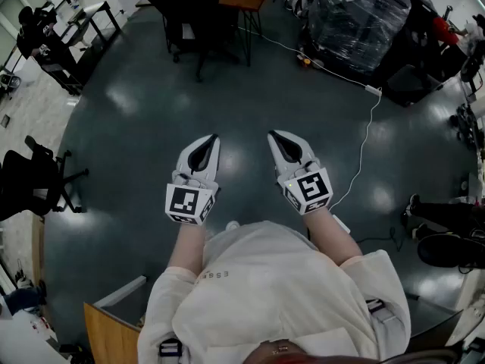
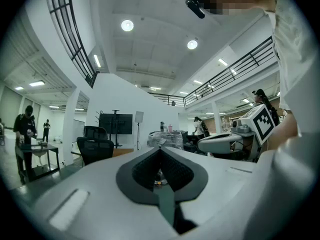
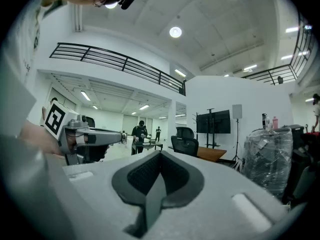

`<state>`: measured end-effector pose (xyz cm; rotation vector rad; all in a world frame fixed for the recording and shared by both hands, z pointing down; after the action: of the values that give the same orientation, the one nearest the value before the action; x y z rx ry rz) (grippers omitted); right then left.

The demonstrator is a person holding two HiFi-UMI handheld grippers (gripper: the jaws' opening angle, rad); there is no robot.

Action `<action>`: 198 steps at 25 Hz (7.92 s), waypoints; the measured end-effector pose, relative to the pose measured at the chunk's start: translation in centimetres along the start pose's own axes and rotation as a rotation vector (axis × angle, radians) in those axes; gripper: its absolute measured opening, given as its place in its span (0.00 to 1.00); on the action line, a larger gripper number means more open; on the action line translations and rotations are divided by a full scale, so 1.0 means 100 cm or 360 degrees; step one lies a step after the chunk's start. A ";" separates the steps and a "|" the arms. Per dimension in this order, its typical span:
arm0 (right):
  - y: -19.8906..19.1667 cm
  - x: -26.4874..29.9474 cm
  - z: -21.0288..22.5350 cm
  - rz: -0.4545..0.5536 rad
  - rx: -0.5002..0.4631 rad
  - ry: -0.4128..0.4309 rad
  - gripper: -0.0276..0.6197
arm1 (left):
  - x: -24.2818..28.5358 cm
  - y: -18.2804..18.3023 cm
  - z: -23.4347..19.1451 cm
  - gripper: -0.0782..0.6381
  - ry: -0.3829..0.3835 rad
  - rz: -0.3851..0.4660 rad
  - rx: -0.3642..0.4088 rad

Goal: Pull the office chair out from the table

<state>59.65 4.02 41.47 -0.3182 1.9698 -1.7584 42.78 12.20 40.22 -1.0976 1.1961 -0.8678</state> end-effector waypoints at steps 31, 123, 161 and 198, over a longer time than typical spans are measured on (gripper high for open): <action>-0.023 0.087 -0.052 0.0004 0.0038 -0.0038 0.03 | -0.060 0.004 -0.116 0.13 0.0214 -0.0018 0.0003; -0.157 0.975 0.283 -0.1110 -0.1379 0.0867 0.17 | 0.652 -0.147 -0.795 0.24 -0.1665 -0.0695 0.1620; -0.135 0.863 0.161 -0.1019 -0.1522 0.0746 0.16 | 0.504 -0.110 -0.727 0.19 -0.1620 -0.0642 0.1711; -0.102 0.772 -0.057 -0.0923 -0.1567 0.0691 0.18 | 0.285 -0.050 -0.711 0.17 -0.1581 -0.0600 0.1781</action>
<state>-10.89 -29.15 36.80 -0.9625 3.2150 -1.0038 -21.66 -29.30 36.25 -0.6138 -0.3627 -0.8884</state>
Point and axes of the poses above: the fingertips, and each gripper's own axes: x forward along the fingers, z to its right, y out of its top, the point moved 6 cm from there along -x, backward along the fingers, and after that the axes turned 14 degrees about z, right-handed, at the moved point
